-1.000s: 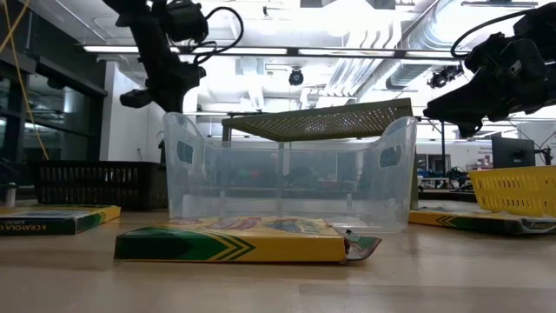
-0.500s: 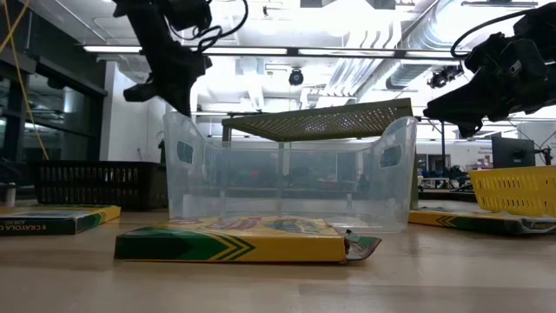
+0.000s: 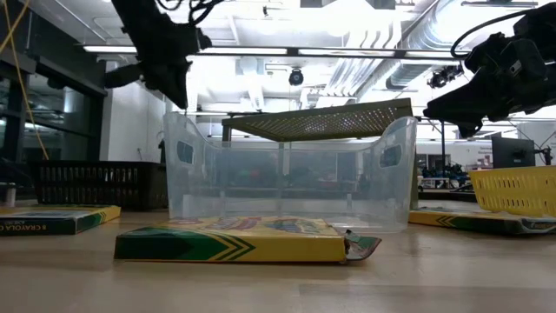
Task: Pick & Place Office Desk Supplies
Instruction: Put the purple rubber band into the black bin
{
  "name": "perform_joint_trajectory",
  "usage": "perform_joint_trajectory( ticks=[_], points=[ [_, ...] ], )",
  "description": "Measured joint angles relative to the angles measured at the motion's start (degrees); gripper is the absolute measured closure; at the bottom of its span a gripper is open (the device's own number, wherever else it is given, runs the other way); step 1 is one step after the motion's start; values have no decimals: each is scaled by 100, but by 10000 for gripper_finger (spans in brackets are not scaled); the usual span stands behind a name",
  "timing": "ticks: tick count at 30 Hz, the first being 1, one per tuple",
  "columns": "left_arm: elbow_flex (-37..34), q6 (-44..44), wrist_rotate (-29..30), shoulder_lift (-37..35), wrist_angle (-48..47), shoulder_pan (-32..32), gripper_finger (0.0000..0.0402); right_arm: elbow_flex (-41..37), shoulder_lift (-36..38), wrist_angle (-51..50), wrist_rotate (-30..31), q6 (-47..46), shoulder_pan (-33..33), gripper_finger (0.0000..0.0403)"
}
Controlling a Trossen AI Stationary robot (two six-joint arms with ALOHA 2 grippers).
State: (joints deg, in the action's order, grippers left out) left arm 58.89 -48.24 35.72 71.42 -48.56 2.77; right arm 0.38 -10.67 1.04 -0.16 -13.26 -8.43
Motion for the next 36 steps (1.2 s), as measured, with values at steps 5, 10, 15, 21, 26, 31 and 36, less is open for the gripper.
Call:
perform_joint_trajectory(
  ticks=[5, 10, 15, 21, 26, 31, 36],
  points=[
    [-2, 881, 556, -101, -421, -730, 400, 0, 0, 2, 1, -1, 1, 309],
    [-2, 2026, 559, -127, -890, -1366, 400, 0, 1, 0, 0, -2, 2, 309],
    [-2, 3252, 361, -127, -1248, -1806, 400, 0, 0, 2, 2, 0, 0, 309],
    [-2, 4314, -264, -112, -1320, -2104, 400, 0, 1, 0, 1, 0, 0, 309],
    [-6, 5212, -833, -21, -1334, -2243, 400, 0, 0, 1, 0, 0, 2, 309],
    [-7, 5841, -1340, 198, -1346, -2287, 400, 0, 2, 11, 2, -2, 0, 309],
    [-7, 6344, -2042, 493, -1336, -2284, 400, 0, 0, 24, 4, 0, 2, 309]
  ],
)
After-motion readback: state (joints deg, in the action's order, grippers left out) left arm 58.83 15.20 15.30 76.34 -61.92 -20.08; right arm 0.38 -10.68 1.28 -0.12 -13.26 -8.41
